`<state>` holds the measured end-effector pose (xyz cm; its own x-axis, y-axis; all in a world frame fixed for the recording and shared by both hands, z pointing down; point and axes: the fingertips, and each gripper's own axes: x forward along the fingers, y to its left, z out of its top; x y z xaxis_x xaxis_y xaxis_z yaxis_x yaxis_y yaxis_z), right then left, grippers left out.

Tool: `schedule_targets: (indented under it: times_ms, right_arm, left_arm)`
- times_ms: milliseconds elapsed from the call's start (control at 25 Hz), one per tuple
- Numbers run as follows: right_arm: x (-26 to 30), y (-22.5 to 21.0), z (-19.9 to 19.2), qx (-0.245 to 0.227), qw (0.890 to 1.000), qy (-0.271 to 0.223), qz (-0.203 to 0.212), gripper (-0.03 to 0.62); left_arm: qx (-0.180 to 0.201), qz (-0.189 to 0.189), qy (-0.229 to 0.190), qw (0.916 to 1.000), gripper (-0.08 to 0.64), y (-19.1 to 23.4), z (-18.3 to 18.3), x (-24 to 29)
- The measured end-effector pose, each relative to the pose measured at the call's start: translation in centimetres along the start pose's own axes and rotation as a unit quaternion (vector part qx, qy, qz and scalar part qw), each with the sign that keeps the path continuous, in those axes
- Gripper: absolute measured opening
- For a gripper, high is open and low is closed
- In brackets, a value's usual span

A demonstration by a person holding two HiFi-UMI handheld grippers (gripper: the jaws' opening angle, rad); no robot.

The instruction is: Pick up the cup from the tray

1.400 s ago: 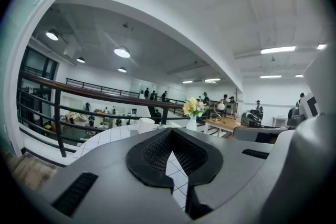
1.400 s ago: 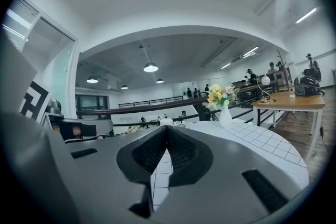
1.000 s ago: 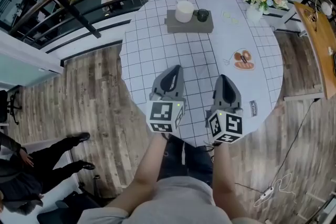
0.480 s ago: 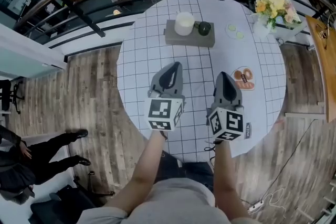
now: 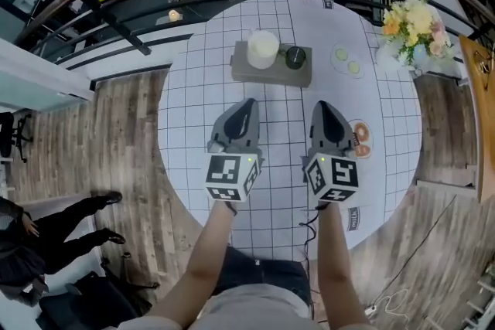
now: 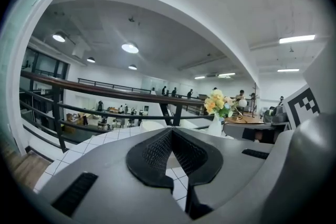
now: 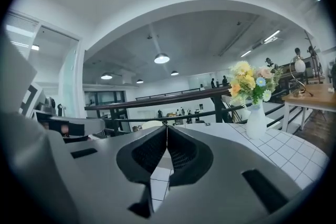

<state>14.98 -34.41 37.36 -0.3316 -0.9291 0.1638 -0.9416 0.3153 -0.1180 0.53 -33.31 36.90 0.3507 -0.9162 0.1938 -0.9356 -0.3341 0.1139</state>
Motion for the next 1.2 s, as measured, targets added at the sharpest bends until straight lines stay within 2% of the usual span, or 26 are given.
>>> schedule_targets:
  times_ms: [440,640,720,760,1040,1200]
  right_arm:
    - [7.3,-0.4,-3.9,-0.029,0.997,0.059,0.031,0.009]
    - [10.5,-1.2,-5.6,-0.022,0.994,0.085,0.058,0.011]
    - [11.6,-1.4,-6.2,-0.025,0.992,0.100,0.077,0.105]
    - [12.2,-1.5,-6.4,-0.029,0.990,0.107,0.084,0.124]
    - [15.7,-2.3,-7.5,-0.059,0.982,0.139,0.112,0.215]
    - [17.2,-2.6,-8.4,-0.076,0.976,0.160,0.129,0.233]
  left_arm:
    - [0.002,-0.007,0.014,0.9999,0.007,2.9,-2.0,3.9]
    - [-0.006,-0.010,0.022,0.9997,0.007,4.5,-3.2,5.1]
    - [-0.006,-0.008,0.024,0.9997,0.006,5.1,-3.4,5.5]
    - [-0.007,-0.007,0.024,0.9997,0.006,5.5,-3.5,5.6]
    - [-0.008,-0.002,0.029,0.9995,0.007,6.8,-4.2,6.9]
    - [-0.011,-0.003,0.029,0.9995,0.006,7.2,-4.6,7.4]
